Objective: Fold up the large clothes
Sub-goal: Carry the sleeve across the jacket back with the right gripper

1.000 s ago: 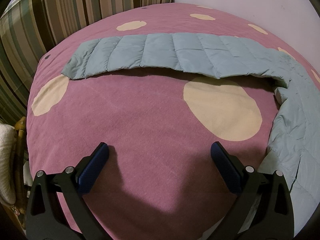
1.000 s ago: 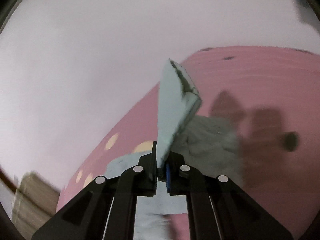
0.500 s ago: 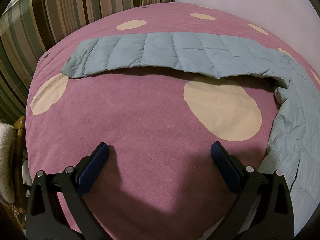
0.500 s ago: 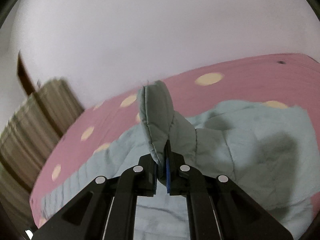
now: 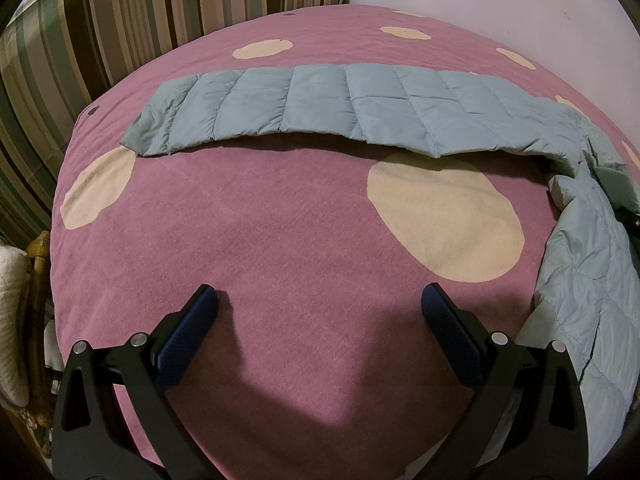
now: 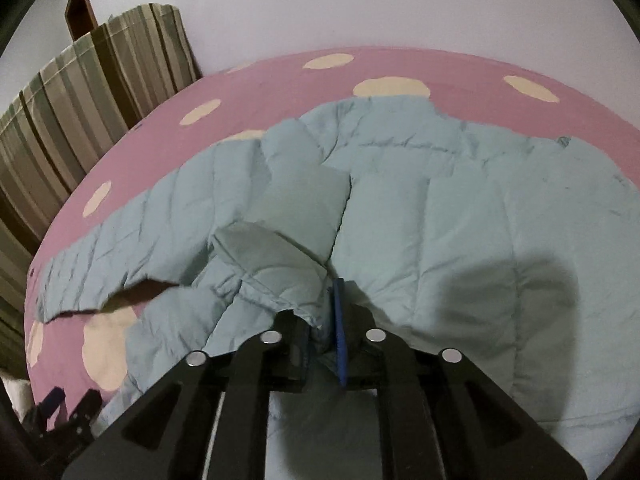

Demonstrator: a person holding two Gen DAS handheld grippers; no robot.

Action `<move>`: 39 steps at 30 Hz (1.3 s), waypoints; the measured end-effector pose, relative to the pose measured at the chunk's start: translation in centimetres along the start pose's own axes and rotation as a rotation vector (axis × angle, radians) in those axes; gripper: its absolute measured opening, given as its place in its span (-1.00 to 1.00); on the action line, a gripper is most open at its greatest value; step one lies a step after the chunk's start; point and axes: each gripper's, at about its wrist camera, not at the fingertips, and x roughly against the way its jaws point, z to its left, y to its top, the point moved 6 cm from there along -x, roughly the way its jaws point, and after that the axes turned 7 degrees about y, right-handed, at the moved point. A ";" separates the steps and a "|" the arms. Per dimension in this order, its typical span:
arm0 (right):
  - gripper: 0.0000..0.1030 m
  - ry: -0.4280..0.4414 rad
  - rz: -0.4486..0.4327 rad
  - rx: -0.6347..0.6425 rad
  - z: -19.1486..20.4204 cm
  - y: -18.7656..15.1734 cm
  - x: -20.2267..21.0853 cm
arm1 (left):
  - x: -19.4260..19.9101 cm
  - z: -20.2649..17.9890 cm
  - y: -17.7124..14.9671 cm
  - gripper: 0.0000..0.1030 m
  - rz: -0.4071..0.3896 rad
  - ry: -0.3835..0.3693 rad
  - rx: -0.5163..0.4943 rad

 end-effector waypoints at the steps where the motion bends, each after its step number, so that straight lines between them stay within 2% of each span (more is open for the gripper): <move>1: -0.47 0.028 -0.005 -0.004 0.2 -0.1 0.4 | 0.0 0.0 0.0 0.96 0.000 -0.001 0.001; 2: -0.26 0.055 -0.008 -0.012 0.5 -0.6 0.7 | 0.0 0.0 0.0 0.96 0.000 -0.001 0.001; 4: -0.12 0.101 -0.022 -0.027 0.9 -0.6 2.6 | 0.0 0.0 0.0 0.96 0.000 0.000 0.000; 7: -0.12 0.142 -0.088 -0.058 -0.4 -0.7 7.1 | 0.0 0.0 -0.1 0.96 0.000 0.000 0.000; 10: -0.12 0.074 -0.166 -0.112 -4.5 -0.9 11.4 | 0.0 0.0 -0.1 0.96 0.000 0.000 0.000; 11: -0.16 0.025 -0.198 -0.151 -7.0 -0.9 13.3 | 0.0 0.0 0.0 0.96 0.000 0.000 0.000; 12: -0.21 -0.013 -0.219 -0.183 -9.1 -1.2 14.5 | 0.0 0.0 0.0 0.96 0.000 0.001 -0.001; 13: -0.41 -0.058 -0.236 -0.229 -11.8 -1.6 15.7 | 0.0 0.0 -0.1 0.96 0.000 0.000 0.000; 14: -0.50 -0.103 -0.246 -0.290 -14.8 -2.1 16.9 | 0.0 0.0 0.0 0.96 0.000 0.001 -0.001; 16: -0.59 -0.166 -0.272 -0.405 -19.7 -3.5 18.8 | 0.0 0.0 -0.1 0.96 0.000 0.003 -0.001; 19: -0.61 -0.205 -0.260 -0.466 -23.3 -5.2 19.1 | -0.1 -0.1 -0.1 0.96 0.000 0.006 -0.004; 24: -0.61 -0.192 -0.162 -0.495 -24.8 -7.1 15.2 | -0.1 -0.1 -0.2 0.96 0.001 0.009 -0.006; 27: -0.63 -0.177 -0.154 -0.508 -25.2 -7.5 14.1 | -0.1 -0.1 -0.2 0.96 0.001 0.009 -0.007; 31: -0.62 -0.156 -0.175 -0.527 -24.9 -6.4 15.8 | -0.2 -0.1 -0.2 0.96 0.001 0.010 -0.008; 35: -0.61 -0.155 -0.262 -0.518 -25.6 -3.2 18.4 | -0.2 -0.1 -0.2 0.96 0.001 0.010 -0.008; 39: -0.61 -0.176 -0.274 -0.514 -27.8 -0.2 17.2 | -0.2 -0.1 -0.2 0.96 0.001 0.009 -0.008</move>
